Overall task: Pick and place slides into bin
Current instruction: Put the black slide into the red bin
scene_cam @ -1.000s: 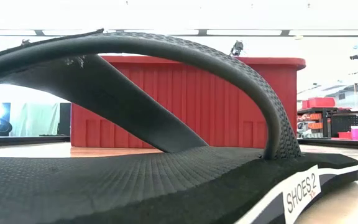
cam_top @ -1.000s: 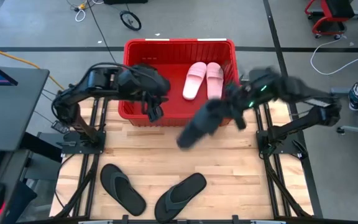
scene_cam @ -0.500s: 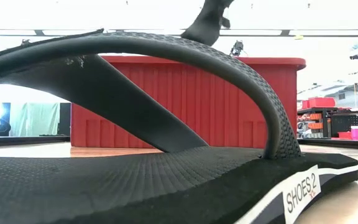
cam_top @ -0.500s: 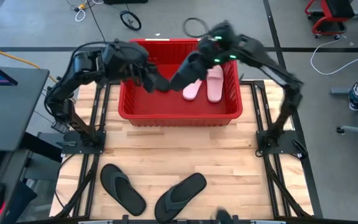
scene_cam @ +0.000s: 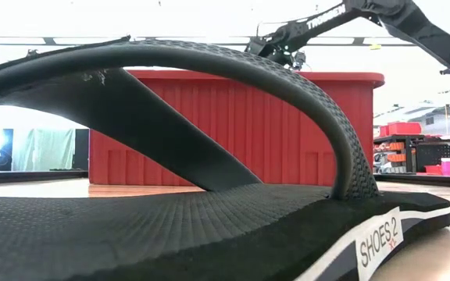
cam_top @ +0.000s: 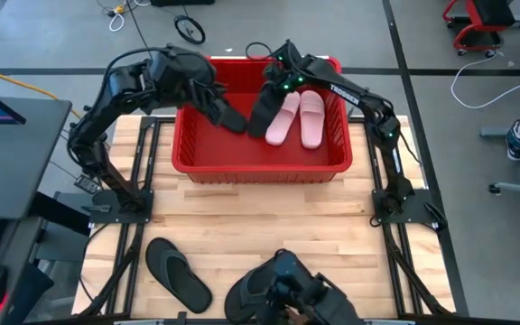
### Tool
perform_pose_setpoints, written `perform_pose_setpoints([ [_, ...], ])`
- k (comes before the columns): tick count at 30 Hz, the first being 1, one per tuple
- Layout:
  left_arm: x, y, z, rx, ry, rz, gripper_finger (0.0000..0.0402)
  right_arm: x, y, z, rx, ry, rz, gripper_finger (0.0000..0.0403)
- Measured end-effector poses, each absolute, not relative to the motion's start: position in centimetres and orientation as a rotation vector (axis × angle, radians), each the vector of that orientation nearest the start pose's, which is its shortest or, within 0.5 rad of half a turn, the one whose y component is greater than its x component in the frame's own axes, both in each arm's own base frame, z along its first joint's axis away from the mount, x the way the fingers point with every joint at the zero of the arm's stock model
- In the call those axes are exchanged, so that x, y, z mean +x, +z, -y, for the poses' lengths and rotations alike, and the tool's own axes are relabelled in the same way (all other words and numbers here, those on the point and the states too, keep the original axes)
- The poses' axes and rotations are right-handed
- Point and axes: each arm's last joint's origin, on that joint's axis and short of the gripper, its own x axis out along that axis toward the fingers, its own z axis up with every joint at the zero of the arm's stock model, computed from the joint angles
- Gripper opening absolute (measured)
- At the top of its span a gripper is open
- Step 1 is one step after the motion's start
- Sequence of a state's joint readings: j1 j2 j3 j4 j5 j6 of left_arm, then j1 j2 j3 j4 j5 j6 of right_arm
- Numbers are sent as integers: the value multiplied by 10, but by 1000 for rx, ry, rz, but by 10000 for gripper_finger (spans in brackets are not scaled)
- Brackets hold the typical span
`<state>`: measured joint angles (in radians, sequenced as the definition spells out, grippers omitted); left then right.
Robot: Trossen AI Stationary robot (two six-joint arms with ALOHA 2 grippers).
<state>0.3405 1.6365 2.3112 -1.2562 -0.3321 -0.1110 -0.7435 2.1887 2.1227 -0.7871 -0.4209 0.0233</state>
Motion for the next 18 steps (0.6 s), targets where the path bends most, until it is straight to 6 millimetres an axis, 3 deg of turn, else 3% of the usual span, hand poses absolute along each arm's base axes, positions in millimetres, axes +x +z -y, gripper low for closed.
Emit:
perform_pose_setpoints([
  [5,252,513,-99,-105,685,-575,79,373,283,321,382,-304,-709,23],
  [18,250,510,-98,-206,717,-578,69,384,288,329,187,-312,-598,163],
])
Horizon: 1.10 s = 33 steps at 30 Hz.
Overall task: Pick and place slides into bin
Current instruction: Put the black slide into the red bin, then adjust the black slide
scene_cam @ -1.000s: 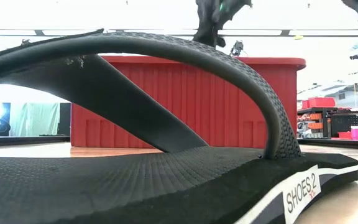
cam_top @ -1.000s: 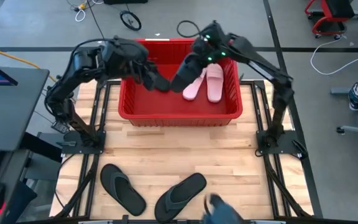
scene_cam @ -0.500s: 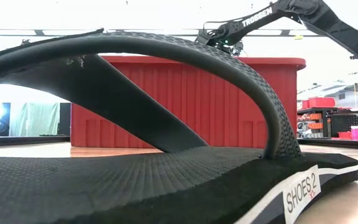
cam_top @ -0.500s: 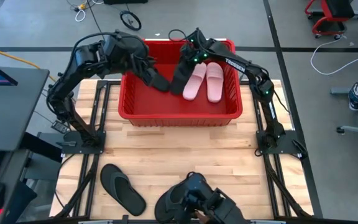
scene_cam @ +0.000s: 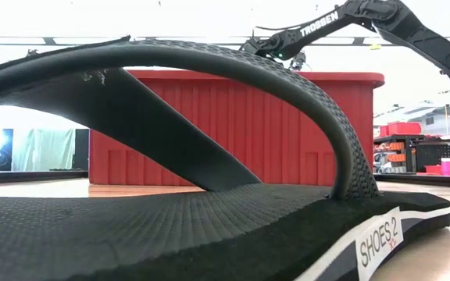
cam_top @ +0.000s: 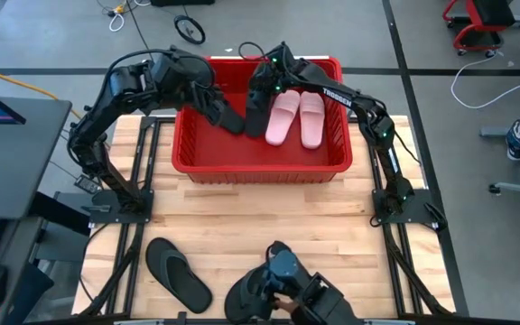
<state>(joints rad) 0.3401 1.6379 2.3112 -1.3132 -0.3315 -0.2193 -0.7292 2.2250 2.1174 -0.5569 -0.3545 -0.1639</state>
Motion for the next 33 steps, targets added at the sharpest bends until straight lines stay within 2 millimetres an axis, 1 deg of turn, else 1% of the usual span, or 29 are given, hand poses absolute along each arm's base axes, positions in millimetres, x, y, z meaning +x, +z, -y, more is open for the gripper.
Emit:
perform_pose_setpoints([
  [3,250,510,-98,-237,726,-566,70,382,287,331,156,-362,-618,184],
  [5,250,510,-98,-264,735,-556,72,381,289,332,139,-401,-625,192],
  [10,250,510,-98,-291,744,-546,71,380,296,331,115,-418,-614,194],
  [13,251,508,-101,-331,765,-537,67,375,311,326,102,-412,-585,187],
  [16,258,502,-106,-394,797,-544,62,367,331,315,125,-383,-570,179],
  [19,271,489,-113,-410,817,-601,57,354,356,295,176,-327,-577,170],
  [23,296,464,-130,-449,842,-694,51,329,389,259,291,-234,-615,161],
  [25,312,447,-141,-467,848,-745,48,317,404,240,313,-205,-640,158],
  [28,332,420,-161,-472,873,-828,41,301,426,211,295,-167,-660,156],
  [31,348,390,-184,-486,910,-913,22,286,445,185,244,-132,-659,155],
  [33,356,368,-203,-470,925,-986,7,276,457,170,213,-112,-641,154],
])
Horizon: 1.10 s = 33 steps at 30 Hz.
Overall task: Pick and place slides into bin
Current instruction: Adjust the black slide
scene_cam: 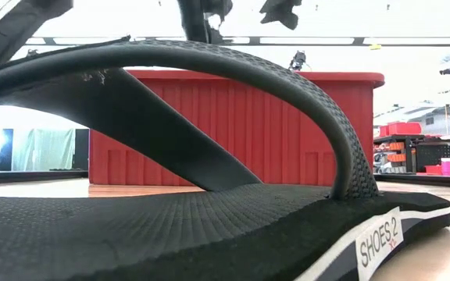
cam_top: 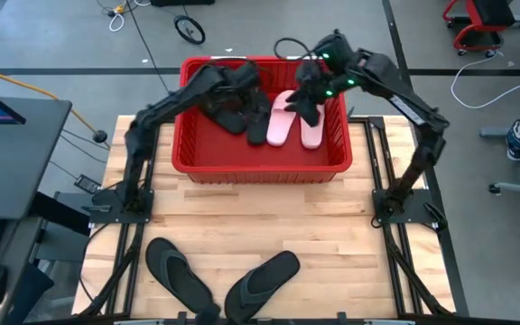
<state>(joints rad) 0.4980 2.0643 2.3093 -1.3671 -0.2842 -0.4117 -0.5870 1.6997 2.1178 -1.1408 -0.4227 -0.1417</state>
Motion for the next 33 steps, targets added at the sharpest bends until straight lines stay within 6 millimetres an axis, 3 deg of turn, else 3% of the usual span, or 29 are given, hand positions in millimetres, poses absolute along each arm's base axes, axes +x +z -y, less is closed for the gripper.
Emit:
perform_pose_setpoints([
  [4,364,327,-239,-443,934,-1107,6,260,477,143,143,-65,-602,153],
  [8,366,289,-268,-568,861,-1192,5,244,489,124,110,-37,-581,153],
  [15,374,239,-289,-608,797,-1299,4,228,499,112,94,-33,-566,153],
  [21,385,222,-299,-539,825,-1251,4,229,497,115,75,-108,-593,153],
  [26,382,219,-299,-612,828,-1266,3,235,491,120,74,-152,-634,153],
  [33,375,191,-302,-738,834,-1400,3,241,486,123,81,-153,-651,153],
])
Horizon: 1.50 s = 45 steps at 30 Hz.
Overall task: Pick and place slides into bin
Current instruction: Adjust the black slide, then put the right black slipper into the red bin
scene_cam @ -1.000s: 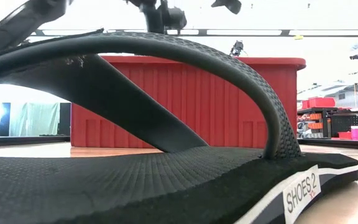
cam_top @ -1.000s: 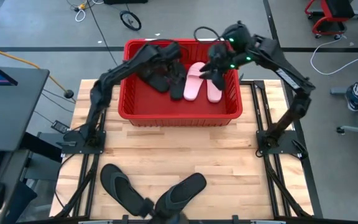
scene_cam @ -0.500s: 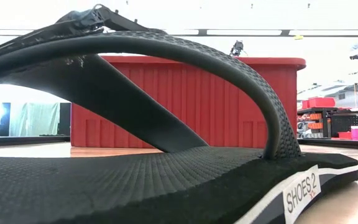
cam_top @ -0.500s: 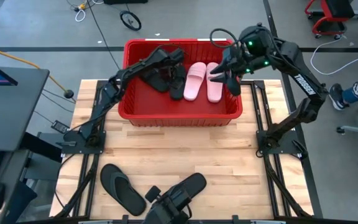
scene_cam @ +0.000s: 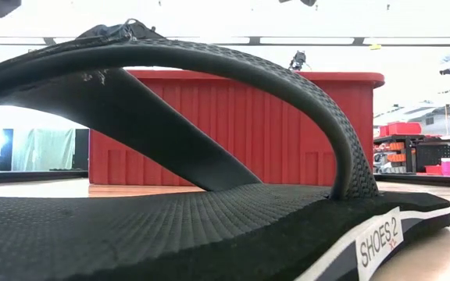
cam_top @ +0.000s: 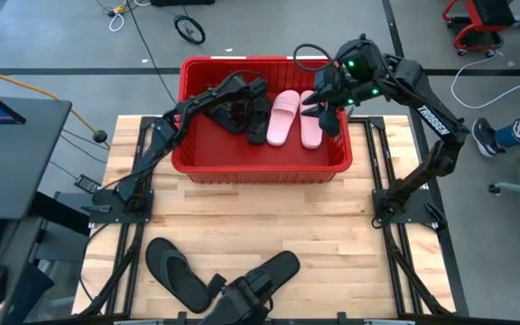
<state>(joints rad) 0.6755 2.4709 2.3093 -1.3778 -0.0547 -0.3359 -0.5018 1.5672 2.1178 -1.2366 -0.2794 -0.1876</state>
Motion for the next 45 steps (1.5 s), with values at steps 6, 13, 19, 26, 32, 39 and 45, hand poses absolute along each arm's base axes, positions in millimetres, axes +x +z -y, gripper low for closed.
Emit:
perform_pose_setpoints([
  [6,374,181,-306,-731,805,-1423,3,241,486,123,82,-152,-651,153],
  [13,366,181,-286,-714,697,-1655,3,240,486,123,85,-152,-658,153],
  [19,367,190,-283,-641,711,-1650,4,240,486,123,85,-151,-657,153],
  [26,352,191,-301,-653,806,-1643,10,240,486,123,88,-153,-657,153],
  [32,353,225,-294,-724,722,-1519,6,240,485,122,104,-144,-663,153],
  [39,355,298,-269,-758,631,-1209,23,241,443,110,362,265,-827,151],
  [45,357,360,-235,-709,529,-941,21,261,371,94,488,464,-945,133],
])
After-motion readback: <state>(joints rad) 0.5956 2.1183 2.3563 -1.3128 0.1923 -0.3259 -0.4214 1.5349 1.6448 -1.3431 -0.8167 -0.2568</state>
